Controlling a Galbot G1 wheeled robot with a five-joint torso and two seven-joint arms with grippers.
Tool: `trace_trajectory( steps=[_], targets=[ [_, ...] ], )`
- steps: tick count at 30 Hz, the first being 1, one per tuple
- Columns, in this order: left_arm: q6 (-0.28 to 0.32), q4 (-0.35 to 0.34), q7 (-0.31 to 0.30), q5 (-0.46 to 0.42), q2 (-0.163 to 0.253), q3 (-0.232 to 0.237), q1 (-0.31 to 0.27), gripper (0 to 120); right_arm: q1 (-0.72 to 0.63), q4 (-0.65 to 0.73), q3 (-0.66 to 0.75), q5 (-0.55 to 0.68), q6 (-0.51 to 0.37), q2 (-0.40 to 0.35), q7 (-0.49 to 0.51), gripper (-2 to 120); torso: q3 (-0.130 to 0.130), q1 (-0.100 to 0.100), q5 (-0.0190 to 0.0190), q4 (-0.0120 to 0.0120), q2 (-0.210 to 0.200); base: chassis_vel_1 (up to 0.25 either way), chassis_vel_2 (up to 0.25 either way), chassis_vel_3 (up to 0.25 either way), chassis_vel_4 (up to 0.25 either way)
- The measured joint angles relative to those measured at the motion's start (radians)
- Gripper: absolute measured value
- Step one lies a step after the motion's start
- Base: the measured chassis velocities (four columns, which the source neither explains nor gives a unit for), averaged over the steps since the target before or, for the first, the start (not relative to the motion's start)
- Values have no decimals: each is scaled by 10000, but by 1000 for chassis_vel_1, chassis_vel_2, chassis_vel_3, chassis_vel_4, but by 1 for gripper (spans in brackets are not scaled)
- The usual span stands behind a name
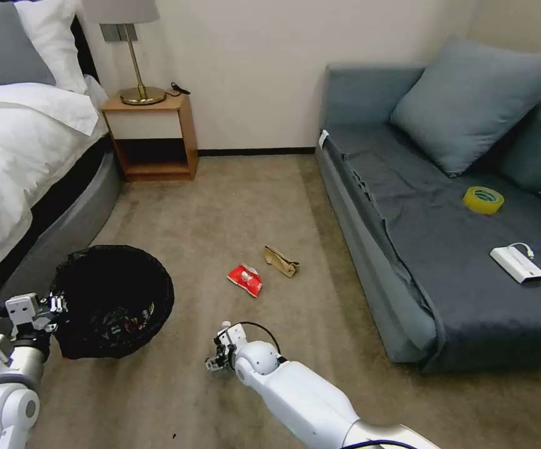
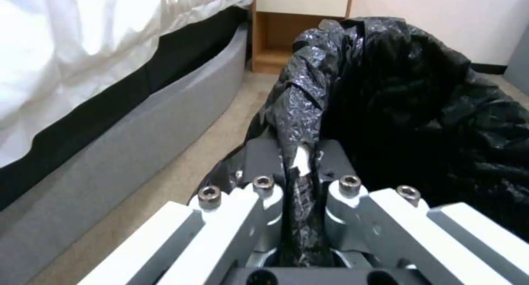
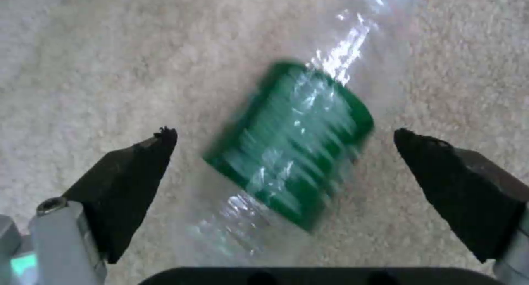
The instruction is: Pick up the trash bin, then pick up the garbage on the floor and place it into the trash bin.
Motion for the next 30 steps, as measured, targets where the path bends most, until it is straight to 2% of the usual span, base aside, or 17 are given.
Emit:
trace_trajectory(
  steps=[2, 6, 7, 9, 14, 15, 18, 24, 27, 30],
  targets=[
    [-2, 66, 11, 0, 0, -5, -3, 4, -52, -105, -38, -198, 101, -1, 0, 99, 0, 0, 0, 0, 0, 0, 0, 0, 0],
    [-9, 93, 15, 0, 1, 17, -19, 4, -133, -175, -76, -322, 230, -24, 3, 88, 0, 0, 0, -1, 0, 0, 0, 0, 0],
    [-10, 99, 17, 0, 1, 44, -32, 4, -166, -214, -84, -350, 312, -18, 31, 82, 0, 0, 0, -1, 0, 0, 0, 0, 0],
    [-11, 99, 19, 0, 1, 52, -37, 4, -170, -227, -85, -350, 341, -12, 44, 79, 0, 0, 0, -1, 0, 0, 0, 0, 0],
    [-23, 99, 27, 0, -10, 58, -21, 4, -139, -362, -103, -395, 574, 30, 69, 55, 0, 0, 1, -1, 0, 0, 0, 0, 0],
    [-23, 99, 27, 0, -10, 58, -21, 4, -139, -362, -103, -395, 574, 30, 69, 55, 0, 0, 1, -1, 0, 0, 0, 0, 0],
    [-35, 99, 50, -5, -10, 21, 0, 4, -109, -408, -108, -426, 670, 32, 70, 42, 0, 0, 2, 0, 0, 0, 0, 0, 0],
    [-39, 99, 61, -6, -12, 17, 11, 4, -94, -430, -114, -441, 714, 34, 87, 33, 0, 0, 1, 0, 0, 0, 0, 0, 0],
    [-41, 99, 67, -7, -19, 18, 17, 4, -91, -438, -116, -448, 747, 45, 104, 24, 0, 0, 1, -1, 0, 0, 0, 0, 0],
    [-46, 99, 74, -7, -24, 36, 22, 4, -78, -433, -116, -461, 780, 44, 123, 22, 0, 0, 1, -1, 0, 0, 0, 0, 0]
  ],
)
